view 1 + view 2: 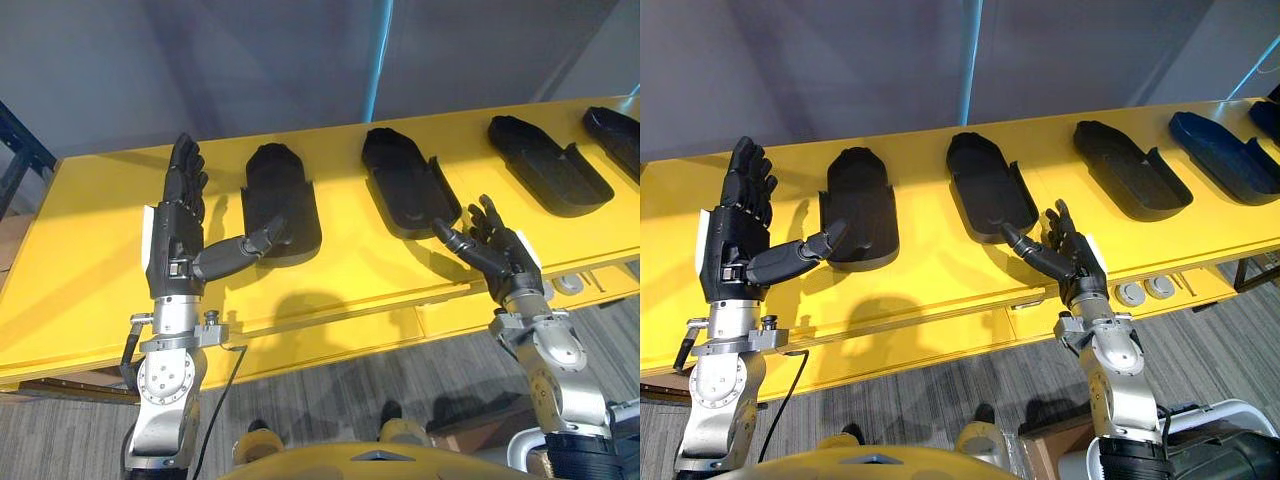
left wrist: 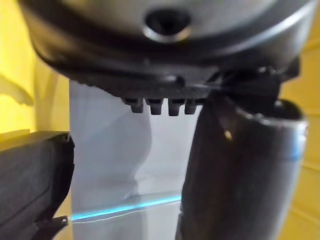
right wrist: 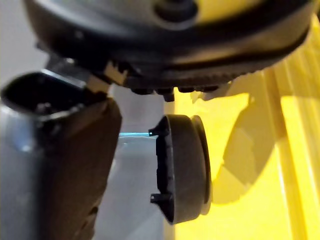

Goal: Walk over and take three plastic housings, then place them on the shelf

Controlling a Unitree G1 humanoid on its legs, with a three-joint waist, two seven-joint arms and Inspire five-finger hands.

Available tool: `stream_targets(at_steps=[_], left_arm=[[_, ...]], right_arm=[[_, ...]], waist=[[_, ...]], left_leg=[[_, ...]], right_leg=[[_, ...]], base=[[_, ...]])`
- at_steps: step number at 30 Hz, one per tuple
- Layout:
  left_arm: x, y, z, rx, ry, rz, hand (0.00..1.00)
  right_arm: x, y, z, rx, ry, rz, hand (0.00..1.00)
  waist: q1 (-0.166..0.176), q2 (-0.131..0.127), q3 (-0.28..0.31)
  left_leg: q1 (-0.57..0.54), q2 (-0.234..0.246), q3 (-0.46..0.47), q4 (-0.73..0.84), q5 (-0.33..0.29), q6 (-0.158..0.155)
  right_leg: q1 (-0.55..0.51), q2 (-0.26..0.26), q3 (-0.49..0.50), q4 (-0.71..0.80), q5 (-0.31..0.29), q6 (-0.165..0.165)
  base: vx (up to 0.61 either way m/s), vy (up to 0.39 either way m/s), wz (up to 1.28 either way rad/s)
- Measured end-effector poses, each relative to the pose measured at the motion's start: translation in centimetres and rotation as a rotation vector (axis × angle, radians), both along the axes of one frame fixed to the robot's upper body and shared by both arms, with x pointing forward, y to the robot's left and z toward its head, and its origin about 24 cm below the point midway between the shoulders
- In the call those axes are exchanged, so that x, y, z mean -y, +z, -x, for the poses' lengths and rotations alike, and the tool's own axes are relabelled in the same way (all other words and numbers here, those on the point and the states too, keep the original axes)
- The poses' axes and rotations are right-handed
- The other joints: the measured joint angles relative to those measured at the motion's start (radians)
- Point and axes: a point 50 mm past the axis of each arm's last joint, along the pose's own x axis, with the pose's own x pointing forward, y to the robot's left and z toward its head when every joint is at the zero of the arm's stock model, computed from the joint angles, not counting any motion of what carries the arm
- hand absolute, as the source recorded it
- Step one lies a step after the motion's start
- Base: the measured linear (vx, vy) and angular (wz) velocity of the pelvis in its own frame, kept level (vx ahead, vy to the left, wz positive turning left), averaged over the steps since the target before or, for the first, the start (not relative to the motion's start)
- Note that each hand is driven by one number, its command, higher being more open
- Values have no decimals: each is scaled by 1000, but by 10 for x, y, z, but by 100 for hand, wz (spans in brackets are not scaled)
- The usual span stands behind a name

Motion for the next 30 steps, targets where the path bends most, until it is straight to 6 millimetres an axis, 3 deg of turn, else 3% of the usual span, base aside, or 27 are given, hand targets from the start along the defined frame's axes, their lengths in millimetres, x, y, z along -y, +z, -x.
stream_targets(at_steps=[30], left_arm=[[-1,0,0,0,-2,-8,100]], right_arm=[[-11,-3,0,-16,102,-6,100]], waist=[[0,0,-9]], left_leg=[[23,-1,4,-39,20,-3]], right_leg=[[6,5,0,-2,0,0]], base=[[0,0,0]])
